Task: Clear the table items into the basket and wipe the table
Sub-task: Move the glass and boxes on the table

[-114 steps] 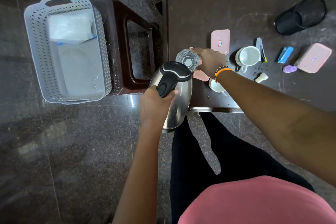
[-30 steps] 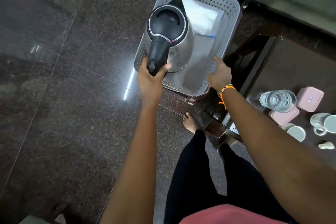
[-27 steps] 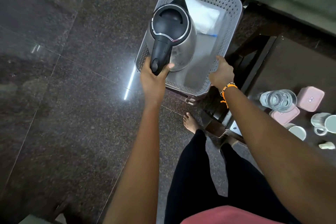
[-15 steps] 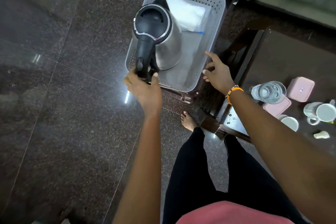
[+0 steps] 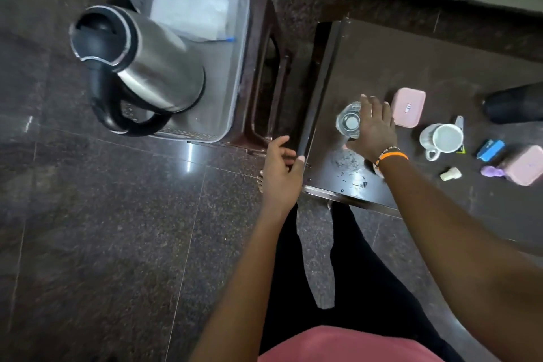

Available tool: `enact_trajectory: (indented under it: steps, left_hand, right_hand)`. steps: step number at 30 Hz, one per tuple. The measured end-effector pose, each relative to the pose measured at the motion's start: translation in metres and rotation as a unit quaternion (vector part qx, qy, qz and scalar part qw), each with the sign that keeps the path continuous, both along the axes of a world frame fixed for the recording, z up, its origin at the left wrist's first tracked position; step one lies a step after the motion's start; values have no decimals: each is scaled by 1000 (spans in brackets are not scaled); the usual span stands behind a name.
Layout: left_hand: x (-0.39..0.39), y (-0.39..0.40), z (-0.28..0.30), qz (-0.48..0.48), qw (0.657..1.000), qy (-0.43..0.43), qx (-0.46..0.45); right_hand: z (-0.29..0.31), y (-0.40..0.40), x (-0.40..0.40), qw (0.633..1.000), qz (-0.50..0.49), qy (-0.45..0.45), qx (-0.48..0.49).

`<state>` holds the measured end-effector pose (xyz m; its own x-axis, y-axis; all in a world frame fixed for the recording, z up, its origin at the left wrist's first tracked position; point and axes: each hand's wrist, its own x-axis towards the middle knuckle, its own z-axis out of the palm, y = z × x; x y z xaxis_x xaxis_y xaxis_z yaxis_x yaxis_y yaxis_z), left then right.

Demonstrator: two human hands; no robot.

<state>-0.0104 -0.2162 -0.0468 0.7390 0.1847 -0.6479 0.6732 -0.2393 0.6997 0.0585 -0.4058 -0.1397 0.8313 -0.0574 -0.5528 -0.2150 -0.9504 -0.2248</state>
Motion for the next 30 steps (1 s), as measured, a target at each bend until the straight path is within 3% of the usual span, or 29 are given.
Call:
enact_trajectory:
  steps: [4,9,18,24,30]
  left_hand:
    - [5,-29,-4,-58,998,22,6]
    - [8,-55,-7,-57,998,32,0]
    - [26,-109,-18,-59,998,17,3]
    - [44,-159,-22,-102,995,11,-3]
    - [55,-202,-28,-149,989,22,3]
  right_hand:
    - [-12,-14,6,998,63,-7,26]
    - [-14,-22,15,993,108,-18,43]
    - [18,-61,23,981,-46,-127,141]
    - [39,-117,33,965,-130,-191,123]
    - [34,-177,41,965,-161,-194,70]
